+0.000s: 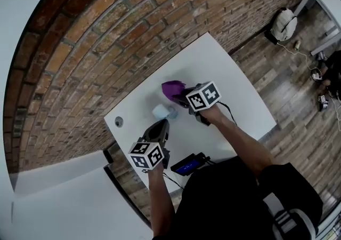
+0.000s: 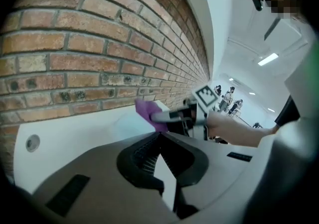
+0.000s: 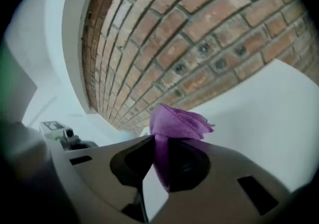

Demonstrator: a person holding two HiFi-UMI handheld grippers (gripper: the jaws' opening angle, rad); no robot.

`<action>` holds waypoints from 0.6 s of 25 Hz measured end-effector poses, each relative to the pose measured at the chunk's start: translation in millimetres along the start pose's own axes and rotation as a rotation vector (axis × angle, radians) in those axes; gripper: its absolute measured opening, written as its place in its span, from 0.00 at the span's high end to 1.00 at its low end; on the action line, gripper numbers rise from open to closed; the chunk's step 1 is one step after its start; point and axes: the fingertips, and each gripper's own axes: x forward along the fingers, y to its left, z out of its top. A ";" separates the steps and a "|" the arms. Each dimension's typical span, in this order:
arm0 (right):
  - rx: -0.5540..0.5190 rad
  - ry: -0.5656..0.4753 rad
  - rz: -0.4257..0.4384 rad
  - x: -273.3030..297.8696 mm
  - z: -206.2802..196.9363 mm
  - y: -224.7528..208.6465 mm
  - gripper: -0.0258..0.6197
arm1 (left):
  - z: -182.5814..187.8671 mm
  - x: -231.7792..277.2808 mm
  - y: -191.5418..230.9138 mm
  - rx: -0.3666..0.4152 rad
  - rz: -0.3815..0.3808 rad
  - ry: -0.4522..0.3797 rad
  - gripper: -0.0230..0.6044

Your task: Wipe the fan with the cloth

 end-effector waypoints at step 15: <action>0.026 0.069 0.106 18.8 14.9 56.0 0.87 | -19.0 -1.7 34.5 -0.210 0.037 -0.028 0.96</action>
